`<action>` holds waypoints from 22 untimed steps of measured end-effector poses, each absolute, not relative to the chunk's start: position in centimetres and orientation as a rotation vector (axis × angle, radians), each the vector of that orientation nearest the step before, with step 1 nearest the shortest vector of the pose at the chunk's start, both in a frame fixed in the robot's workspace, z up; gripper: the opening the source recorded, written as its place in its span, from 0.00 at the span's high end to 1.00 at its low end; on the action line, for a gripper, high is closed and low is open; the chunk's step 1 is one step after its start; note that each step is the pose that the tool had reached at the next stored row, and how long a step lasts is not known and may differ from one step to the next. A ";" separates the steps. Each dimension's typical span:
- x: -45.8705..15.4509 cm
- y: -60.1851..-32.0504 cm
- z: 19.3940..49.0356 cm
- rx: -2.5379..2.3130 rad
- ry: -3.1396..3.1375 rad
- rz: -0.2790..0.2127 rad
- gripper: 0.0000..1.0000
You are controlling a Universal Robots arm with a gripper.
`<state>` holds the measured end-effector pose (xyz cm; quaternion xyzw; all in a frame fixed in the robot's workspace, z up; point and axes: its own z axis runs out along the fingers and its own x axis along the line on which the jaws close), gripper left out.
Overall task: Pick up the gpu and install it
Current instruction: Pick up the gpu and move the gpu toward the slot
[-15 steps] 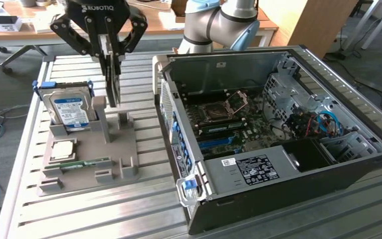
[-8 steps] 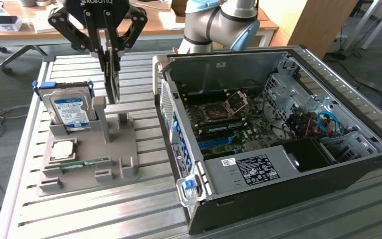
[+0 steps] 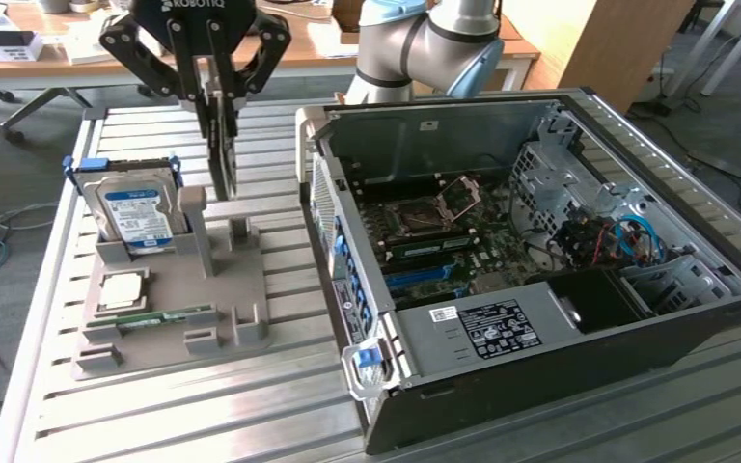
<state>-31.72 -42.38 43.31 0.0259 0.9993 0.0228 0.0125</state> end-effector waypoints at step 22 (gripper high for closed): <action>-23.1 -42.4 43.3 0.081 3.115 0.071 0.74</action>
